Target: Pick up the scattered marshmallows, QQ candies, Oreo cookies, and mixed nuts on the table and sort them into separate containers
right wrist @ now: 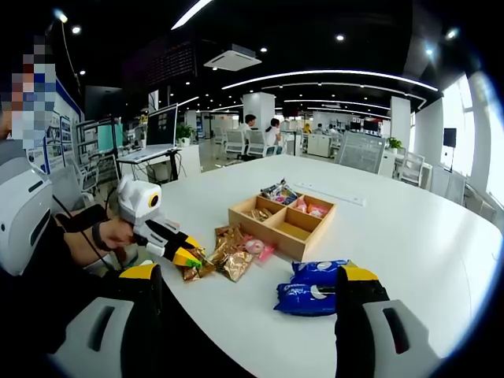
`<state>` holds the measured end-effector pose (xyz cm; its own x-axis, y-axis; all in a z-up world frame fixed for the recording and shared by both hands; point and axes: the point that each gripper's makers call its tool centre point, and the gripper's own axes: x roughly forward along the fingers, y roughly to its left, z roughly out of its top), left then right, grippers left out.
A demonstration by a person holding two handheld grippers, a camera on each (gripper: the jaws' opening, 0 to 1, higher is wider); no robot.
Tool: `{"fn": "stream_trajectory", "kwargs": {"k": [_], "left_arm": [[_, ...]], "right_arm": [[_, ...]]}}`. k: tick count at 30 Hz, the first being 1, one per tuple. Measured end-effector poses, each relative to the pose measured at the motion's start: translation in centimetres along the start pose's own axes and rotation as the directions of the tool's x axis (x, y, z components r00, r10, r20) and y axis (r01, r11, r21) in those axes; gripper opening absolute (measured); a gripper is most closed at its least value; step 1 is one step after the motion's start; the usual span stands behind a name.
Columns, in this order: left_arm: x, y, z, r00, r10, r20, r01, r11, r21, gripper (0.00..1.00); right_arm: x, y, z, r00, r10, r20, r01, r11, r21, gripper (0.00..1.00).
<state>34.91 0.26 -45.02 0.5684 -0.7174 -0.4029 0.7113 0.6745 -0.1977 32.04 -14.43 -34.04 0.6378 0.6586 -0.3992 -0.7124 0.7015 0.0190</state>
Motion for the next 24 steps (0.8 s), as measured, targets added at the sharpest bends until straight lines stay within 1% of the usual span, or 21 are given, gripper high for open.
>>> {"fn": "stream_trajectory", "kwargs": {"k": [5,9,12,13,16,21,24], "left_arm": [[-0.3,0.0,0.3,1.0,0.006,0.007,-0.006,1.0,0.004,0.16],[-0.8,-0.1,0.9,0.999,-0.007,0.032,0.007,1.0,-0.007,0.16],[-1.5,-0.1,1.8,0.998,-0.011,0.055,0.012,1.0,-0.014,0.14],[-1.9,0.0,2.3,0.998,-0.008,0.069,0.009,1.0,-0.016,0.14],[-2.7,0.3,3.2,0.996,0.002,0.092,0.0,1.0,-0.019,0.14],[-3.8,1.3,4.3,0.992,0.033,0.125,-0.032,0.999,-0.013,0.13],[-4.3,1.6,4.8,0.989,0.035,0.141,-0.032,0.999,-0.018,0.13]], "right_arm": [[-0.2,-0.1,0.1,1.0,-0.004,0.002,0.004,1.0,-0.002,0.87],[-0.2,-0.1,0.2,1.0,-0.006,0.002,0.006,1.0,-0.002,0.87],[-0.1,-0.1,0.3,1.0,-0.004,0.002,0.004,1.0,-0.006,0.87],[-0.2,-0.1,0.4,1.0,-0.004,0.004,0.004,1.0,-0.007,0.87],[-0.2,-0.1,0.5,1.0,-0.005,0.007,0.005,1.0,-0.005,0.87],[0.0,0.0,0.3,1.0,-0.001,0.003,0.001,1.0,-0.003,0.87],[0.0,0.1,0.3,1.0,-0.002,0.003,0.002,1.0,-0.004,0.87]]}}
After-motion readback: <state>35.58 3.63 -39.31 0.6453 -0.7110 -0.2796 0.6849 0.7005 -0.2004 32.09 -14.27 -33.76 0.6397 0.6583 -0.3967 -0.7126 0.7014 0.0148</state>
